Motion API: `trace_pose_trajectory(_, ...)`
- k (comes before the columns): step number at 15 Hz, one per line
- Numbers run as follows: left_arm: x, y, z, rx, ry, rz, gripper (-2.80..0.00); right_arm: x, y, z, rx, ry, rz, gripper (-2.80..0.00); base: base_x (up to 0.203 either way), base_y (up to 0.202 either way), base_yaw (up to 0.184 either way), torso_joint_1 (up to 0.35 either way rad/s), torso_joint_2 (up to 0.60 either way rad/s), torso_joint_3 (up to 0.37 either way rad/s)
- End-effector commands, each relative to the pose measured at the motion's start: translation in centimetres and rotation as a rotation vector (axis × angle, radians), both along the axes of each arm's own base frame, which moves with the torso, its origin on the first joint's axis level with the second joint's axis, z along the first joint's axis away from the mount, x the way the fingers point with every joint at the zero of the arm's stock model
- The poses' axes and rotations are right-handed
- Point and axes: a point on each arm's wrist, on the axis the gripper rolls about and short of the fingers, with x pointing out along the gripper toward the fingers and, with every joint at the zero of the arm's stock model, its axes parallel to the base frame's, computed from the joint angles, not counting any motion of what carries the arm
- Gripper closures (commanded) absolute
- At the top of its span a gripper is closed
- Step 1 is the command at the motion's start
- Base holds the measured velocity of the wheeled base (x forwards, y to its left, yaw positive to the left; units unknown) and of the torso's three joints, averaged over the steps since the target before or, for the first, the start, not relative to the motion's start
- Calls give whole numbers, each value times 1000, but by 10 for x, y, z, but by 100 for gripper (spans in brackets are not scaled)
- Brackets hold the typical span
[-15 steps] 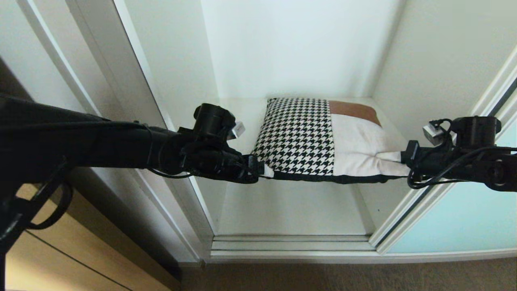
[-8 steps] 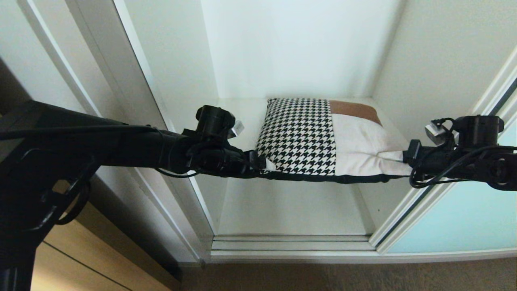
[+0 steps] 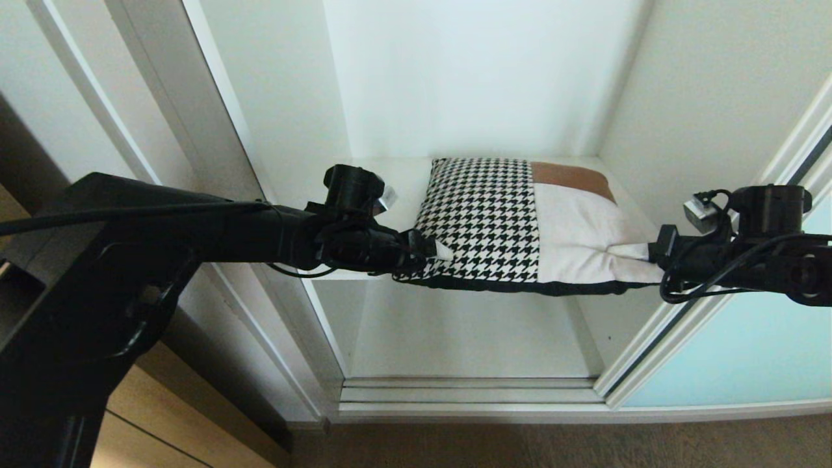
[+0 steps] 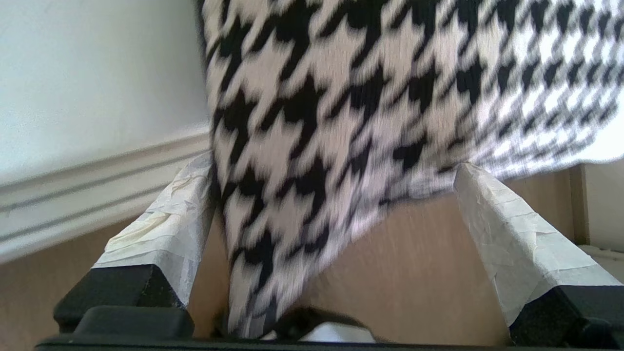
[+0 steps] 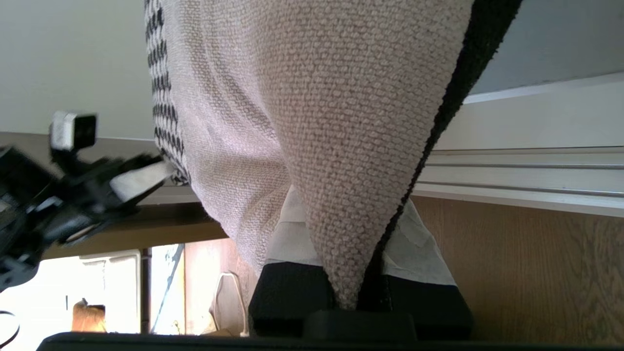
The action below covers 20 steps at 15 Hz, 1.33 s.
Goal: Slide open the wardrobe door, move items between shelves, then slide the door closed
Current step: Place the pillow on the lower shelf
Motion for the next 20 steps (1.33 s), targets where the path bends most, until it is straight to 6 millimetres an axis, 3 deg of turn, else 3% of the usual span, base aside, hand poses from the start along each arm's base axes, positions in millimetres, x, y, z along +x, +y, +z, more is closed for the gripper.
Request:
trace_pose_trajectory(1, 11, -5, -14, 3, 13, 1, -280, 1, 1, 3, 4, -9, 7, 0, 0, 0, 0, 0, 0, 0)
trace_pose_trajectory(7, 22, -10, -19, -11, 10, 7, -280, 0, 1, 2, 4, -4, 7, 0, 0, 0, 0, 0, 0, 0)
trace_pose_trajectory(8, 22, -10, -17, -23, 9, 12, 0, -1, 1, 2, 5, -2, 7, 0, 0, 0, 0, 0, 0, 0)
trace_pose_trajectory(13, 18, -8, -6, -35, 5, 26, 0, -1, 6, -1, 5, 10, 20, 0, 0, 0, 0, 0, 0, 0)
trace_pose_trajectory(17, 4, -6, 15, -44, -16, 19, 0, -7, 10, -2, -11, 9, 38, 0, 0, 0, 0, 0, 0, 0)
trace_pose_trajectory(20, -7, -8, 9, -38, -19, 4, 0, -15, 15, 0, -31, -7, 59, 0, 0, 0, 0, 0, 0, 0)
